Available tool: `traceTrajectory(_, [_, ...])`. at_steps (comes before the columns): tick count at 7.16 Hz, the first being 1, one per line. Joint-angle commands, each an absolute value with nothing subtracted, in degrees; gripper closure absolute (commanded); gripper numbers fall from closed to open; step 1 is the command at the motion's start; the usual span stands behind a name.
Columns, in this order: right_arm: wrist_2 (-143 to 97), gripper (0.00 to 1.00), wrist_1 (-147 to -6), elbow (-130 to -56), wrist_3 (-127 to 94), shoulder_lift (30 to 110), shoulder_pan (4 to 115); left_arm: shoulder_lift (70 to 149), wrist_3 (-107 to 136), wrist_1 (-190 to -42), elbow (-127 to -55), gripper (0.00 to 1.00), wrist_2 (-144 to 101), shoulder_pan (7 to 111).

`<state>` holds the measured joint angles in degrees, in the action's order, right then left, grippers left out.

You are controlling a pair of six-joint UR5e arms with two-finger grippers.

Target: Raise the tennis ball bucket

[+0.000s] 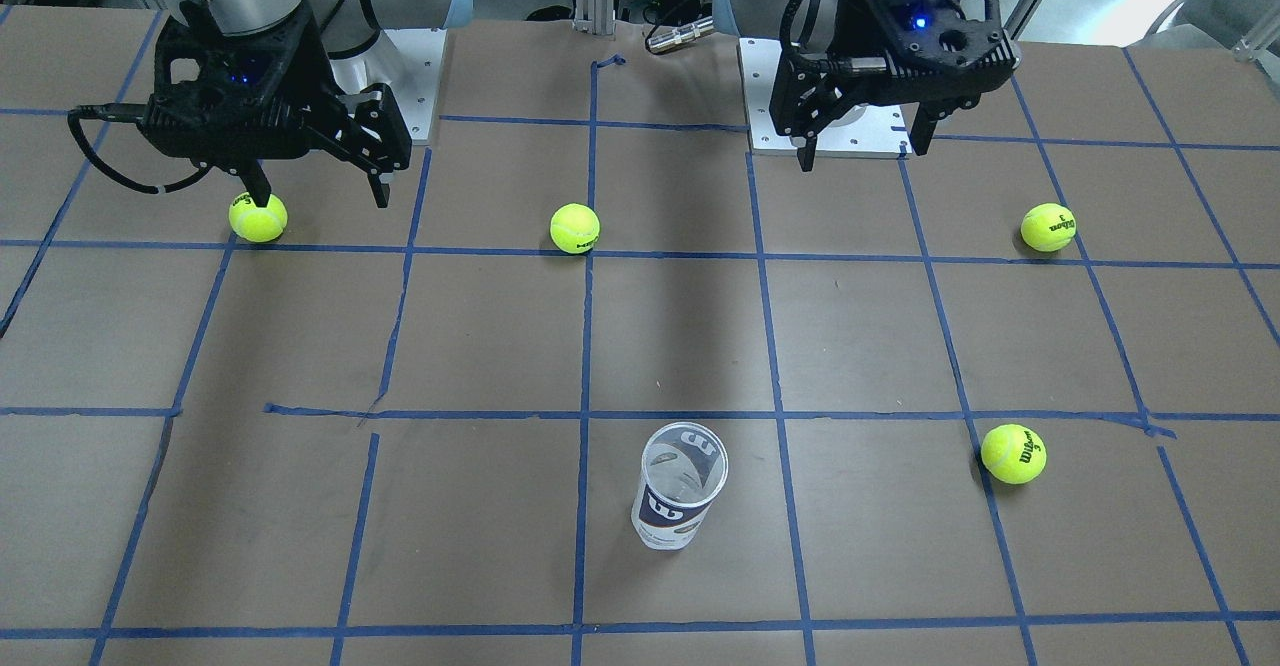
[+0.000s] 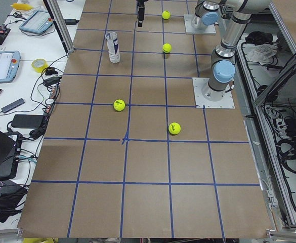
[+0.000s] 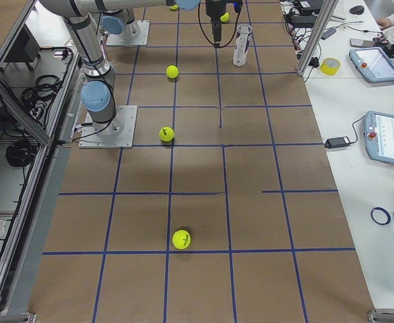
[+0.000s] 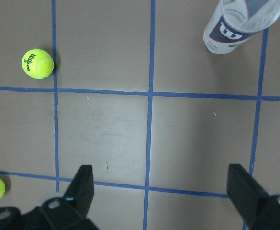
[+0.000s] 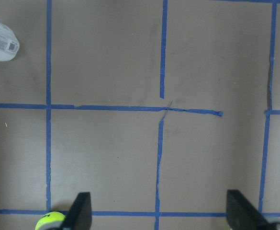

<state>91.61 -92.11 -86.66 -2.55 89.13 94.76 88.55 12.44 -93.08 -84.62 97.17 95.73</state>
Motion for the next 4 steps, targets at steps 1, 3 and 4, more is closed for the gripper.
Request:
traceTrajectory(1, [91.58,0.0,-92.2,-86.66,-2.55,89.12,94.75,87.98,9.94,-90.44,-85.43,0.0,88.38,90.29])
traceTrajectory(3, [91.58,0.0,-92.11,-86.66,-2.64,89.03,94.75,87.89,8.01,-90.7,-85.96,0.0,87.54,90.61])
traceTrajectory(4, [91.67,0.0,-92.11,-86.66,-2.64,89.12,94.75,87.98,7.13,-90.7,-85.96,0.0,87.54,90.7])
